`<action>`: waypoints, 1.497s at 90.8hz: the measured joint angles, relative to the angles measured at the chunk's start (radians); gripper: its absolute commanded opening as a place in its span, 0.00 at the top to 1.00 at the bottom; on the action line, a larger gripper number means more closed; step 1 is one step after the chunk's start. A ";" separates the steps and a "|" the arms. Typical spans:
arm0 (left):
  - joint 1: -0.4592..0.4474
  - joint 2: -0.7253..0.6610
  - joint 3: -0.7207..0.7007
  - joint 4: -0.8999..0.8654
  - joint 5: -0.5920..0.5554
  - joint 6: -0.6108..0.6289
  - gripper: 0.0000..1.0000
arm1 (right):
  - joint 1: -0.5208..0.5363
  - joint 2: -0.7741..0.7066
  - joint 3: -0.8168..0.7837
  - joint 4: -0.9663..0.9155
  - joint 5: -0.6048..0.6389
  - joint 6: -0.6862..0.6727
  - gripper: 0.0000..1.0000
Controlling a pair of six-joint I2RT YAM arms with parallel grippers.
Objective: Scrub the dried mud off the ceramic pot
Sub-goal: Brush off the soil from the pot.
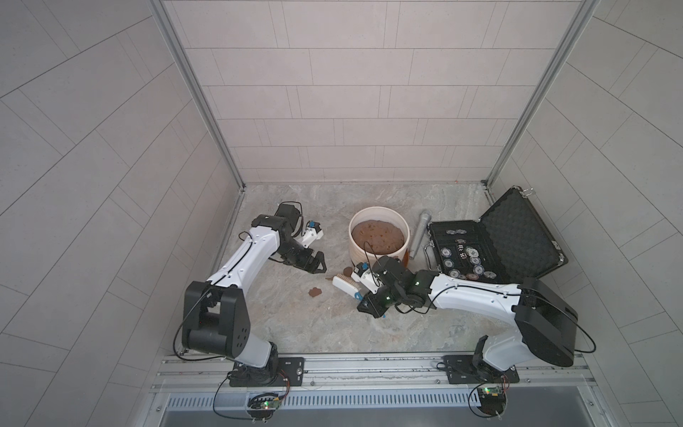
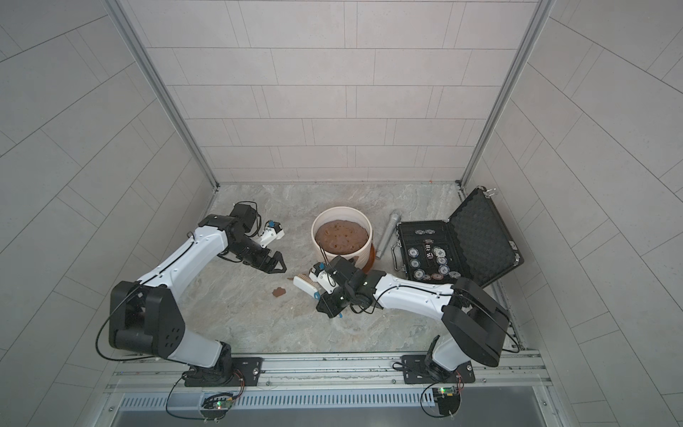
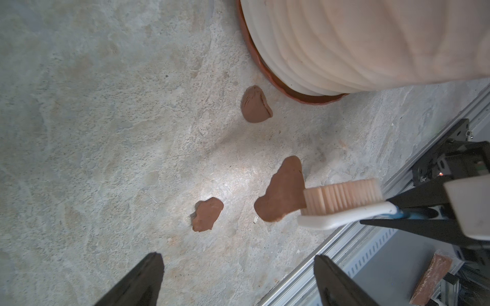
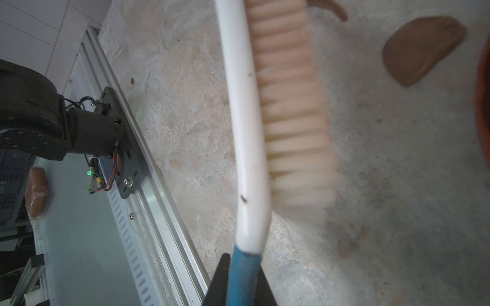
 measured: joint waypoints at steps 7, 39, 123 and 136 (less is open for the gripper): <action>0.000 0.000 0.000 0.001 0.013 0.001 0.10 | -0.003 -0.018 0.000 0.018 -0.007 0.005 1.00; -0.005 0.042 0.000 0.004 0.040 -0.002 0.12 | -0.008 -0.029 0.016 0.074 -0.040 0.018 1.00; 0.071 0.081 0.307 -0.084 0.066 -0.140 0.09 | -0.232 -0.428 -0.119 0.008 -0.032 0.072 1.00; -0.052 0.154 0.478 -0.091 0.051 -0.272 0.15 | -0.269 -0.560 -0.098 -0.145 -0.002 -0.016 1.00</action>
